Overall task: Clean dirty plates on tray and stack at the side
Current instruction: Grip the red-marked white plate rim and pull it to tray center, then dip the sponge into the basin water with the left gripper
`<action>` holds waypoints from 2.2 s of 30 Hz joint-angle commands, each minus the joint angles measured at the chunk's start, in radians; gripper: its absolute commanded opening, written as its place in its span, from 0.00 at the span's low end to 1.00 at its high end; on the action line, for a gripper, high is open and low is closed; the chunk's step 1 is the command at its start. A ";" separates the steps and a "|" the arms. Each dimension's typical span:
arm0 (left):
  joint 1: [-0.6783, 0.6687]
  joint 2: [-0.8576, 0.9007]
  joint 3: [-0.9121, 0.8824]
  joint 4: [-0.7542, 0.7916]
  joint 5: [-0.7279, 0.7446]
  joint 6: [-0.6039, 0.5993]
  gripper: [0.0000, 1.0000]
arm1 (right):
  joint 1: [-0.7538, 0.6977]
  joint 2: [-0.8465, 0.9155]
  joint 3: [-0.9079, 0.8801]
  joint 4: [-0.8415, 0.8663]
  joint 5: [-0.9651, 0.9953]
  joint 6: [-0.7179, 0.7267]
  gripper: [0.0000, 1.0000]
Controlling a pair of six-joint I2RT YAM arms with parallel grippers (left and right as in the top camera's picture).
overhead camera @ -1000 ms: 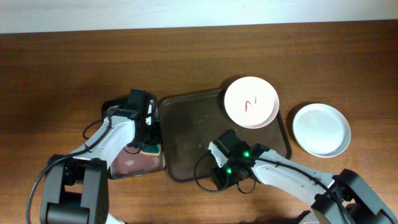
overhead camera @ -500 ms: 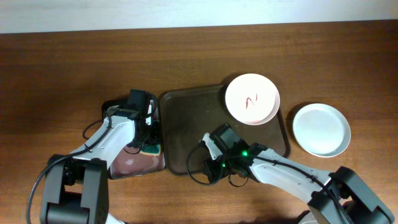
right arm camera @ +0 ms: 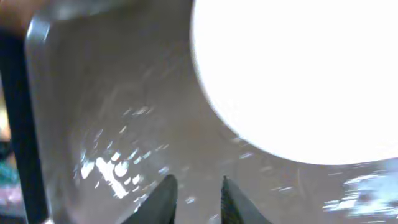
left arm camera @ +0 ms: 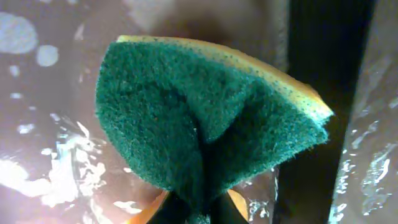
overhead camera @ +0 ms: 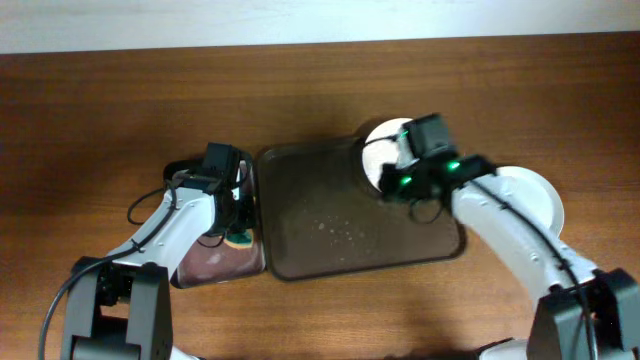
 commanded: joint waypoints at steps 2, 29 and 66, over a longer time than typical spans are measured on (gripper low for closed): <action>0.007 -0.029 0.021 -0.003 -0.022 0.001 0.06 | -0.193 0.000 0.016 -0.011 0.031 -0.081 0.27; 0.007 -0.029 0.021 -0.003 -0.022 0.000 0.14 | -0.072 0.267 0.014 -0.072 -0.112 -0.122 0.04; 0.096 -0.406 0.060 0.167 -0.319 0.134 0.00 | -0.072 0.267 0.013 -0.076 -0.112 -0.122 0.05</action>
